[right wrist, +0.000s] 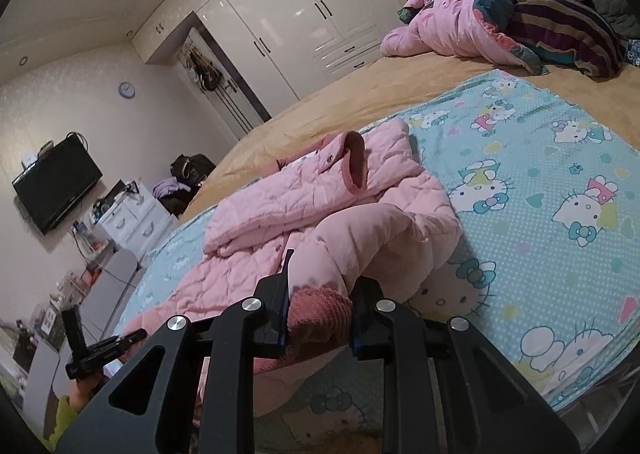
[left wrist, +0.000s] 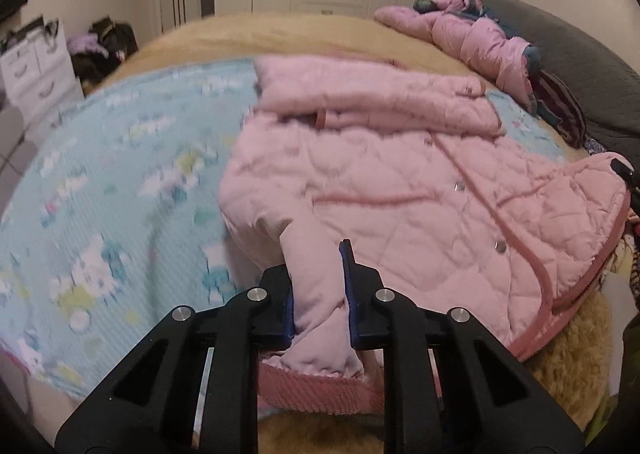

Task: Fold large clothes
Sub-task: 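Grasp the ribbed hem with the right gripper while the left gripper grasps it too, then lift the hem with both grippers and fold it toward the collar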

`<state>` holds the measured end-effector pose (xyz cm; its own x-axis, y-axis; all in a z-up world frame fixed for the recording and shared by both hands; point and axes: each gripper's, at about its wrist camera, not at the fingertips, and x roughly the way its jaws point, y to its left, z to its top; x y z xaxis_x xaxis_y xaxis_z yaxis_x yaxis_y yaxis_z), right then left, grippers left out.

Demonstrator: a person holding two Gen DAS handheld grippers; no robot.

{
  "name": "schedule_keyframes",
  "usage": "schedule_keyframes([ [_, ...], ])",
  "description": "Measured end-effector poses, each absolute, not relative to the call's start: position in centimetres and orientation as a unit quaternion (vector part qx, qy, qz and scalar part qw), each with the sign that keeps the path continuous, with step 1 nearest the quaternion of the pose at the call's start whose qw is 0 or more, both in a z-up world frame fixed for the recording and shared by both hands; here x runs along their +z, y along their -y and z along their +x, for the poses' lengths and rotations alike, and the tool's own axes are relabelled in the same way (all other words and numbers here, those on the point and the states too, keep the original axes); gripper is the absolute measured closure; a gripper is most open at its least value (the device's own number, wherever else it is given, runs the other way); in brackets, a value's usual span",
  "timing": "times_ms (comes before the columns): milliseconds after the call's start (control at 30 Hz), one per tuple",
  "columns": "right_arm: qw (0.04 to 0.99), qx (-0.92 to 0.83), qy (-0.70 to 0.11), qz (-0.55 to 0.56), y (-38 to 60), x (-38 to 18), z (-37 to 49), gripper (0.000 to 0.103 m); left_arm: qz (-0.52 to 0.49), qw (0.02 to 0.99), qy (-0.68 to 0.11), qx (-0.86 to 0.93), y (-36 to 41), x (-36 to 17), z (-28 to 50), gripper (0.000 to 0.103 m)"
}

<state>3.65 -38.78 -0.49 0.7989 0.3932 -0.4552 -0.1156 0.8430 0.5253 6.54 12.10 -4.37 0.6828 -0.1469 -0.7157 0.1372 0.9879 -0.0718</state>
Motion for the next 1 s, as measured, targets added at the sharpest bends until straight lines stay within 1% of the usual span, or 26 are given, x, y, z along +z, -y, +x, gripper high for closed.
schedule_keyframes([
  [200, 0.924, 0.135, -0.263, 0.243, 38.6, 1.0, 4.8, 0.083, -0.049, 0.932, -0.351, -0.078, -13.2, -1.8, 8.5, 0.092],
  [500, 0.935, 0.111, -0.213, 0.259, 39.0, 3.3, 7.9, 0.084, -0.084, 0.947, -0.3, -0.072, -13.5, 1.8, 12.0, 0.092],
  [700, 0.93, 0.106, -0.178, 0.302, 39.9, 4.4, 10.7, 0.084, -0.102, 0.956, -0.268, -0.065, -13.3, 4.6, 14.7, 0.092],
  [867, 0.929, 0.099, -0.157, 0.319, 40.4, 5.1, 12.6, 0.084, -0.108, 0.962, -0.246, -0.054, -13.0, 5.8, 16.7, 0.092],
  [1000, 0.937, 0.087, -0.139, 0.309, 39.7, 5.9, 14.3, 0.084, -0.117, 0.965, -0.229, -0.047, -12.9, 5.9, 18.6, 0.092],
])
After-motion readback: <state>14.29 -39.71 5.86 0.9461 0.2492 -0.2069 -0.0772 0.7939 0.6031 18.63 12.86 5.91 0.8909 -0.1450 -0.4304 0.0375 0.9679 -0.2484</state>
